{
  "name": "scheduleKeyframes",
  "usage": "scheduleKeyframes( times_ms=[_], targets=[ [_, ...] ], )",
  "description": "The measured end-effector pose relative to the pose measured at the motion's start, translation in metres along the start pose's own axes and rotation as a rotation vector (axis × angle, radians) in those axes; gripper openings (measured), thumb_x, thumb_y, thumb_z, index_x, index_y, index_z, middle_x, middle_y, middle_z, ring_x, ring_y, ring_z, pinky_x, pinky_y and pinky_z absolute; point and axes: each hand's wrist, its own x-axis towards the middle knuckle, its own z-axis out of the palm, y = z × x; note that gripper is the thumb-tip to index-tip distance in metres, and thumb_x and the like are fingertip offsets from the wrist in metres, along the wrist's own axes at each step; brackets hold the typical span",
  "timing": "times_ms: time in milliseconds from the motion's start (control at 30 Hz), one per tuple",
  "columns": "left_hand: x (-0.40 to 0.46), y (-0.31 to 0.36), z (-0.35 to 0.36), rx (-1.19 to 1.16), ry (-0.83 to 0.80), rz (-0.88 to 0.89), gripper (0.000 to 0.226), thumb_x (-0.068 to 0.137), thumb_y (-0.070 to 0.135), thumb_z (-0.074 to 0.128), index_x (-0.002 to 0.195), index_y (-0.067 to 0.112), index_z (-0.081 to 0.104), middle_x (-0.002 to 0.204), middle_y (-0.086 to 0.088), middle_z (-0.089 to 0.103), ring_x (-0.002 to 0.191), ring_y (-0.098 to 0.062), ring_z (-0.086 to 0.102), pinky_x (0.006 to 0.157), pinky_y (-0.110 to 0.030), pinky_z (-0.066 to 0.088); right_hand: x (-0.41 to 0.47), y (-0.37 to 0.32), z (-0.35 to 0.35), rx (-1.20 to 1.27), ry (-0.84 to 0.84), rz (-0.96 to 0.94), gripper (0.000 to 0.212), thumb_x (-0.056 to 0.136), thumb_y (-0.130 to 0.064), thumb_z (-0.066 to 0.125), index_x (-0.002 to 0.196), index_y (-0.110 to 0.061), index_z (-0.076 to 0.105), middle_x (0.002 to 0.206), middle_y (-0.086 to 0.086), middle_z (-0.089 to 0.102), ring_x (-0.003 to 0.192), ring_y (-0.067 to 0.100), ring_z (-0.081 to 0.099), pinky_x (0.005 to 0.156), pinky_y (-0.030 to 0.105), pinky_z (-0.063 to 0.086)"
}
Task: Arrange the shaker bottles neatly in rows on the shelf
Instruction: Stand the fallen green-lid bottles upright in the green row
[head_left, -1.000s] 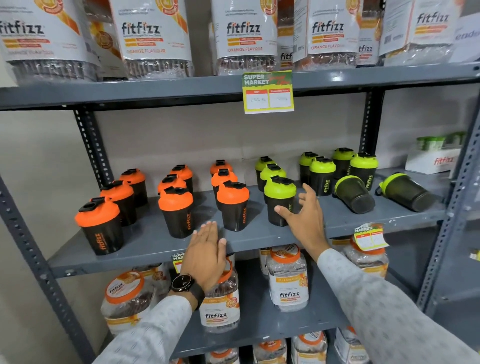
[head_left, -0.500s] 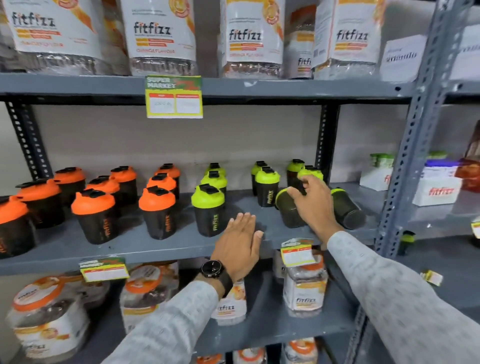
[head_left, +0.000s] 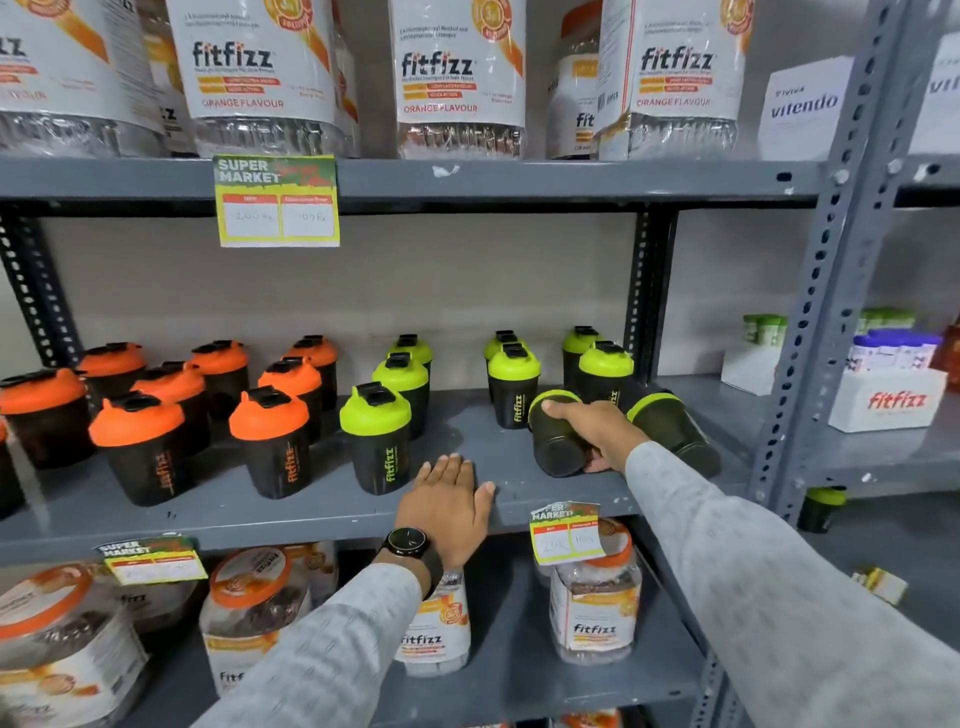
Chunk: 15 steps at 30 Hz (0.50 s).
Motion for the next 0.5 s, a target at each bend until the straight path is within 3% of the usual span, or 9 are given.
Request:
scheduleKeyframes(
  times_ms=[100,267,333,400,500],
  targets=[
    [-0.001,0.001,0.000,0.001,0.011,0.002,0.067,0.103,0.050,0.014,0.154,0.010,0.031,0.162,-0.011,0.031,0.151,-0.024,0.023,0.125,-0.039,0.011,0.006,0.002,0.003,0.092,-0.005,-0.003,0.064,0.073,-0.041,0.090,0.121,-0.008,0.062,0.116,0.018,0.072,0.089,0.036,0.075,0.070,0.047,0.064],
    [-0.002,0.001,0.001,0.022,0.033,0.005,0.068,0.102,0.050,0.012,0.154,0.011,0.033,0.162,-0.010,0.033,0.151,-0.024,0.025,0.125,-0.038,0.012,0.003,-0.004,-0.002,0.128,0.104,-0.123,0.077,0.053,-0.056,0.090,0.109,-0.012,0.059,0.111,0.013,0.071,0.091,0.034,0.075,0.072,0.053,0.066],
    [-0.002,0.001,0.001,0.023,0.038,0.005,0.072,0.100,0.051,0.008,0.154,0.011,0.033,0.161,-0.010,0.034,0.151,-0.023,0.025,0.125,-0.038,0.012,0.001,-0.006,-0.003,0.175,0.150,-0.178,0.088,0.044,-0.063,0.087,0.113,-0.015,0.064,0.113,0.010,0.073,0.097,0.032,0.074,0.073,0.052,0.066],
    [-0.002,0.001,0.001,0.023,0.043,0.005,0.074,0.098,0.051,0.007,0.154,0.011,0.034,0.161,-0.010,0.034,0.150,-0.024,0.026,0.125,-0.038,0.012,-0.004,-0.004,-0.001,0.177,0.209,-0.259,0.098,0.043,-0.066,0.085,0.127,-0.021,0.062,0.123,0.003,0.071,0.111,0.030,0.070,0.085,0.052,0.064],
    [-0.002,0.002,0.001,0.029,0.039,0.006,0.070,0.101,0.050,0.010,0.154,0.011,0.033,0.161,-0.010,0.033,0.151,-0.024,0.025,0.125,-0.039,0.012,-0.012,0.008,0.009,0.144,0.251,-0.374,0.114,0.054,-0.064,0.086,0.153,-0.031,0.038,0.142,-0.002,0.061,0.130,0.024,0.059,0.107,0.050,0.052]
  ],
)
